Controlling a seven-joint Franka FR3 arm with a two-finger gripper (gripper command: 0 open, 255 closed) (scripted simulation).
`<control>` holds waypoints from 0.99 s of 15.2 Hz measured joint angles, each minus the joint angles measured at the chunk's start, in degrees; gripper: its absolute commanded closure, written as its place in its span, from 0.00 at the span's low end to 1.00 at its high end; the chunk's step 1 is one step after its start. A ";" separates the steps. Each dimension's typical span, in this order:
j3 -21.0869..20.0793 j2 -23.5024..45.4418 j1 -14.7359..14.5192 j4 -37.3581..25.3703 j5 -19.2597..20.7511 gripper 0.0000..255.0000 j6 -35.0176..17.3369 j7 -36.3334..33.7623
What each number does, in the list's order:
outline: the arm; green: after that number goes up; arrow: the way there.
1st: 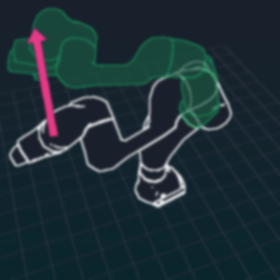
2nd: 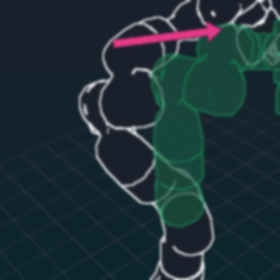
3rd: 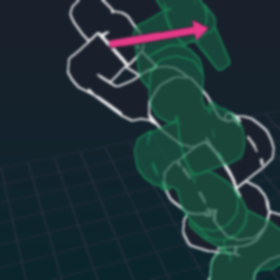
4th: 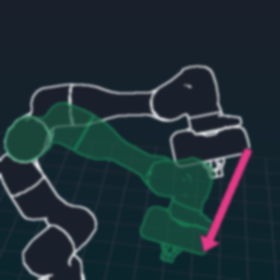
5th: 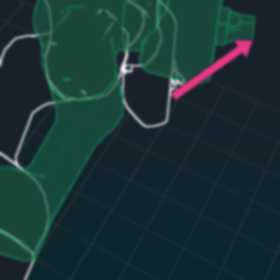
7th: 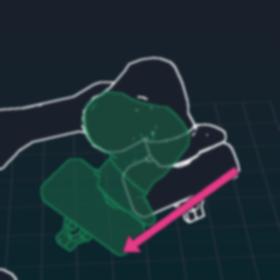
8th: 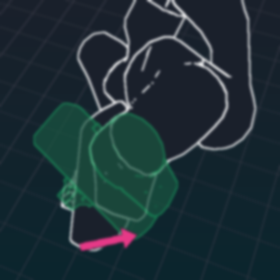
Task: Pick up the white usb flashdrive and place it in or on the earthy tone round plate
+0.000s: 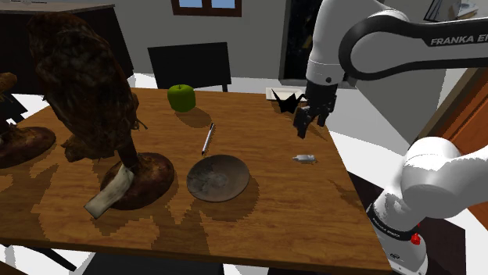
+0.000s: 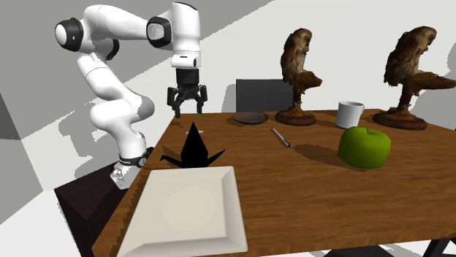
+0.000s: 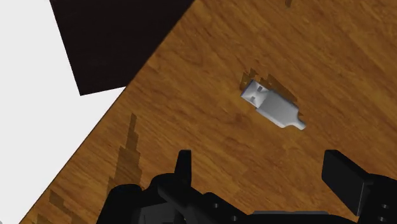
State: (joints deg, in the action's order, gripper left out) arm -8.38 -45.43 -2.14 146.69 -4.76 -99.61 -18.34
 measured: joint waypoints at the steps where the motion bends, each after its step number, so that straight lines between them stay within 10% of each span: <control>1: -0.93 -0.07 -0.44 1.74 -0.98 0.00 -2.10 -1.15; 15: -5.03 1.77 -2.28 9.98 -4.93 0.00 -13.66 -4.91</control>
State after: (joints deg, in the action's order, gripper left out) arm -13.41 -43.66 -4.42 156.67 -9.70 -113.27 -23.25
